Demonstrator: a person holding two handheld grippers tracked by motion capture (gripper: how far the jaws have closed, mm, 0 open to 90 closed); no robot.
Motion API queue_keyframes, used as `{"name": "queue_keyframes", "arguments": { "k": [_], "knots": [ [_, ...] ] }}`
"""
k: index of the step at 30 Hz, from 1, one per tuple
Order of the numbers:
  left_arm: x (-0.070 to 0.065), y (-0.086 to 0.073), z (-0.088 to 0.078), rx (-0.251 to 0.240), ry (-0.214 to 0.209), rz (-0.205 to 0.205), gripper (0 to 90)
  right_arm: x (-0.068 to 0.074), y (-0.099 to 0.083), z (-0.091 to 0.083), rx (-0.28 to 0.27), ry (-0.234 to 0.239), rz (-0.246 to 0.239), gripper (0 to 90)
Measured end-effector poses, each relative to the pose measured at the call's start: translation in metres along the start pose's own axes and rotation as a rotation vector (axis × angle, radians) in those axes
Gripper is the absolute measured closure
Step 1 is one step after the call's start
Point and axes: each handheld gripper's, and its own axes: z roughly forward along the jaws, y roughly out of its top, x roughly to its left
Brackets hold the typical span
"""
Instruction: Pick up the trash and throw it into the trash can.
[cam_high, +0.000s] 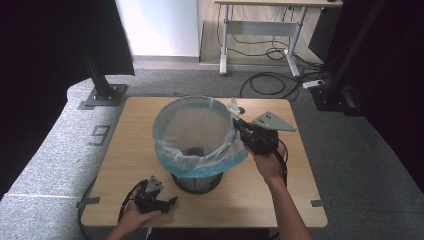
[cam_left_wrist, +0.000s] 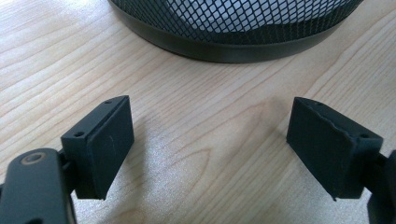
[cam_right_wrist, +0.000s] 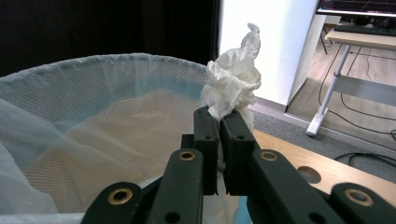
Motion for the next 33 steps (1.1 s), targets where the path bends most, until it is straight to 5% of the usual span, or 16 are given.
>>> {"name": "queue_keyframes", "arguments": {
  "k": [33],
  "knots": [
    [0.0,0.0,0.0,-0.001,0.0,-0.001,14.7,0.036,0.021,0.03,0.024,0.105,-0.079,78.5]
  ]
}}
